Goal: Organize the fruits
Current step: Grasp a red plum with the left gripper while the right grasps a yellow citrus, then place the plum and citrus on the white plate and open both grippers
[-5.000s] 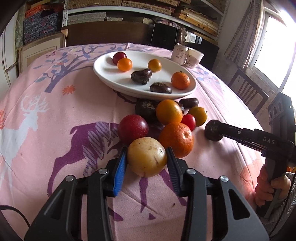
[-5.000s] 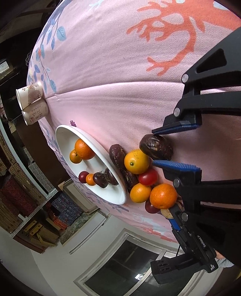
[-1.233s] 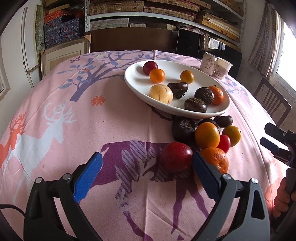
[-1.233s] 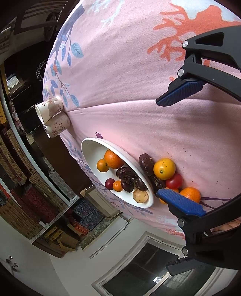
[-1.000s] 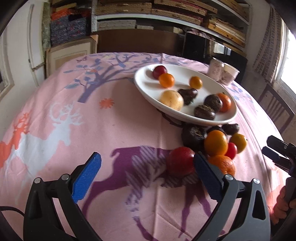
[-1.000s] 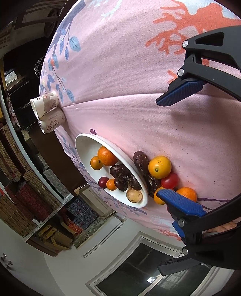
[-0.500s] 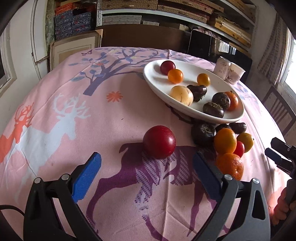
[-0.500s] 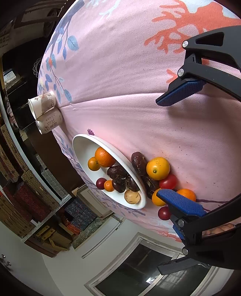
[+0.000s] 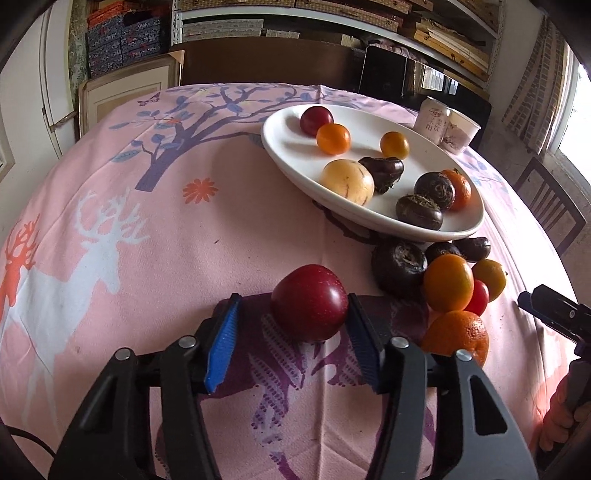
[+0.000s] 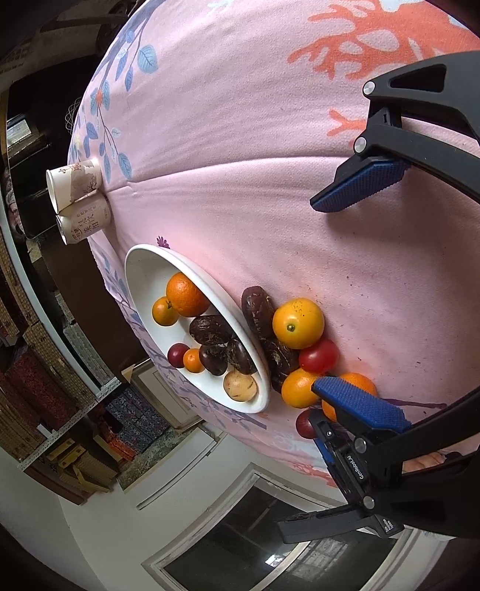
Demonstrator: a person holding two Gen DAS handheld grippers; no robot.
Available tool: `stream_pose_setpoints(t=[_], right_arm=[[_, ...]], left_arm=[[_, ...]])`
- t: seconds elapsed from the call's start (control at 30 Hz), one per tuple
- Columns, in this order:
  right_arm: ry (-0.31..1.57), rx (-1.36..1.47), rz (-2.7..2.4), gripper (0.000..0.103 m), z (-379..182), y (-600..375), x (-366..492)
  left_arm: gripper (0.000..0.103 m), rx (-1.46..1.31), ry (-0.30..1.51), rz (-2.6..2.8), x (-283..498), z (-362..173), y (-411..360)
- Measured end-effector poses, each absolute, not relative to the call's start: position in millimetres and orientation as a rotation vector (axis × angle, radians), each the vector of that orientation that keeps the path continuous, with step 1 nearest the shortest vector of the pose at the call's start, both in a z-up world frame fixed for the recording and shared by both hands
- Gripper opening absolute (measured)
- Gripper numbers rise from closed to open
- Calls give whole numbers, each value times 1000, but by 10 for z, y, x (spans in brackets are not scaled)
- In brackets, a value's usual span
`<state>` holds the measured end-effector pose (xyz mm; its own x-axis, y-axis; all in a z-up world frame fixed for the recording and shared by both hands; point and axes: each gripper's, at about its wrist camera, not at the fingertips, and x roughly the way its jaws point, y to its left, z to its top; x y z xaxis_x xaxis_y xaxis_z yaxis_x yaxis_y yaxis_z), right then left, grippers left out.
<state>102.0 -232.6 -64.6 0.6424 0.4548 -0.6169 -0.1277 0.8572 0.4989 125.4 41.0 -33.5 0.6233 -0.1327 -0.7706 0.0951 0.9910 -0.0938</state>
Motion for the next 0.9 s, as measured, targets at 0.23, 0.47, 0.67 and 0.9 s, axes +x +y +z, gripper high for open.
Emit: stream_pose_setpoints(t=[0.23, 0.47, 0.67, 0.9], right_arm=[[842, 457, 360, 69, -677, -2220, 1183], [862, 463, 367, 44, -718, -2136, 1293], [865, 466, 392, 37, -731, -2110, 1285], [827, 516, 408, 36, -692, -2285, 1113]], left_arm=[[47, -24, 891, -135, 1246, -340, 351], [47, -19, 891, -139, 1249, -343, 343], [39, -21, 887, -157, 1232, -337, 320], [38, -58, 873, -180, 1124, -295, 360]])
